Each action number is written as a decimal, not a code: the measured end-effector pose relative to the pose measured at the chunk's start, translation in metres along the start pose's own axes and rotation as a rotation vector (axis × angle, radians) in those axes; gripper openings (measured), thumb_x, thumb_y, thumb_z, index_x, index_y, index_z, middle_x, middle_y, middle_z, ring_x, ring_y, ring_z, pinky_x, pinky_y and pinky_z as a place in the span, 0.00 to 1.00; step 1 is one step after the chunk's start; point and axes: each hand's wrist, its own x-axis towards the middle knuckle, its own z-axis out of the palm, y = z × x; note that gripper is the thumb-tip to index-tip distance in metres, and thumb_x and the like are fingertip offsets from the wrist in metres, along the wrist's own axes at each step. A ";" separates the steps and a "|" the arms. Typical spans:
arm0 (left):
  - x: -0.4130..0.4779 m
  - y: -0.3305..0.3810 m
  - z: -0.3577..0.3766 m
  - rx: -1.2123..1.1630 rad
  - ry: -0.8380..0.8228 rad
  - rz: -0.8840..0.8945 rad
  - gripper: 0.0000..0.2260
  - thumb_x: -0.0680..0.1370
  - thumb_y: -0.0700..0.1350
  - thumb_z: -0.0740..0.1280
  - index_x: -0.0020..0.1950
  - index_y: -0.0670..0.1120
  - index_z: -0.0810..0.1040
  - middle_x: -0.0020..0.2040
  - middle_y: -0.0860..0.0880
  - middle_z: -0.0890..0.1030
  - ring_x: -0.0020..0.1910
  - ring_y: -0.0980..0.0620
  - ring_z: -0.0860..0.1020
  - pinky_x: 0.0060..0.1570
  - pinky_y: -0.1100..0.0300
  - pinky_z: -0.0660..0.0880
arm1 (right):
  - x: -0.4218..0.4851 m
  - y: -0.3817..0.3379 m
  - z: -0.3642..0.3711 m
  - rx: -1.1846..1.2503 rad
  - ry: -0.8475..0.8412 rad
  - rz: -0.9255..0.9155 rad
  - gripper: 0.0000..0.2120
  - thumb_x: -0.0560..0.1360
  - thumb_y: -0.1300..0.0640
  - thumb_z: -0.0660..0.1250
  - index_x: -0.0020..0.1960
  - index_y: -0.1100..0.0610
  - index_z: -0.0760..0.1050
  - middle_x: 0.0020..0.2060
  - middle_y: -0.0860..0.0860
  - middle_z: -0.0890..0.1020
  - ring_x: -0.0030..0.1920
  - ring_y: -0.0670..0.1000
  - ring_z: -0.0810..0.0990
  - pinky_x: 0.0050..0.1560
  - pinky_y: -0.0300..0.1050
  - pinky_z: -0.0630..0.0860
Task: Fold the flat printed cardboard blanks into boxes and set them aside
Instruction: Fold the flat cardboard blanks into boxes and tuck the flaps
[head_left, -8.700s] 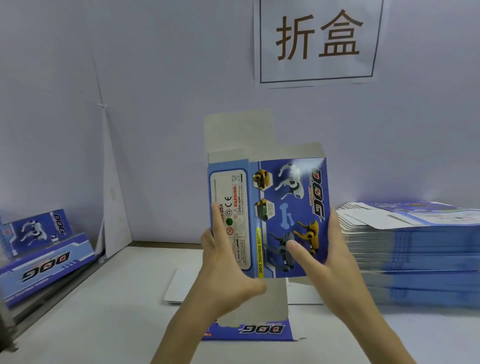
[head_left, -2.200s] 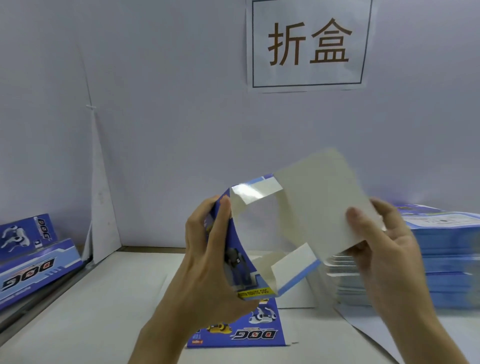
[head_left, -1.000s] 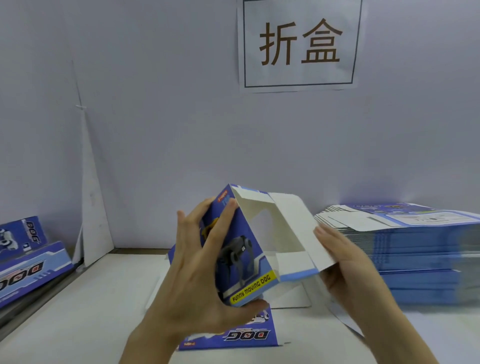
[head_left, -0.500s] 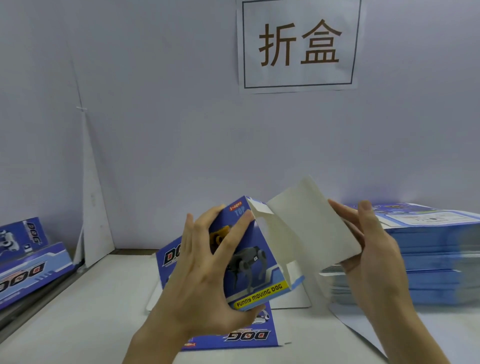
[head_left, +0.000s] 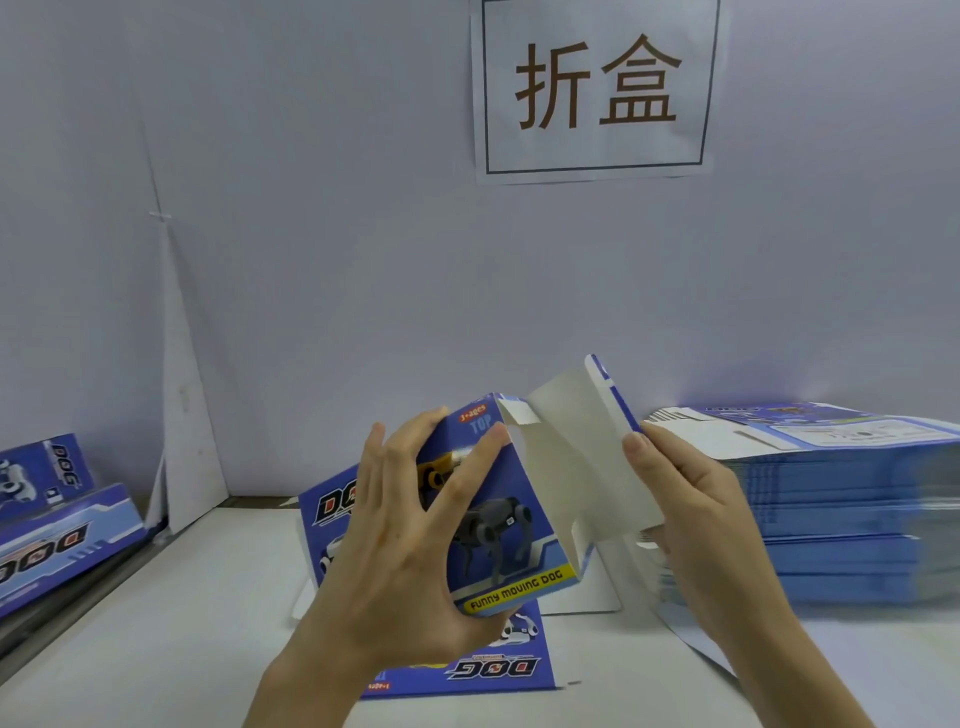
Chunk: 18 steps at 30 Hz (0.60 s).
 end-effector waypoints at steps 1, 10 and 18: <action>0.000 0.001 0.001 0.015 -0.007 0.015 0.51 0.58 0.65 0.75 0.75 0.51 0.57 0.71 0.43 0.58 0.72 0.51 0.54 0.58 0.31 0.71 | -0.001 -0.001 0.002 -0.003 0.013 -0.015 0.12 0.74 0.49 0.63 0.41 0.35 0.83 0.37 0.40 0.84 0.36 0.37 0.79 0.31 0.32 0.74; 0.000 0.002 0.004 0.067 -0.009 0.035 0.53 0.57 0.64 0.77 0.75 0.51 0.56 0.71 0.42 0.57 0.73 0.46 0.55 0.64 0.35 0.64 | -0.003 0.002 0.005 -0.006 0.078 -0.045 0.12 0.76 0.50 0.63 0.41 0.39 0.84 0.36 0.40 0.84 0.36 0.38 0.78 0.31 0.33 0.74; 0.003 0.005 0.003 0.073 0.025 0.006 0.51 0.58 0.66 0.73 0.76 0.52 0.54 0.71 0.42 0.57 0.72 0.46 0.56 0.62 0.33 0.67 | -0.007 0.002 0.012 0.021 0.020 -0.130 0.14 0.78 0.55 0.61 0.46 0.41 0.84 0.40 0.39 0.85 0.39 0.36 0.81 0.34 0.29 0.74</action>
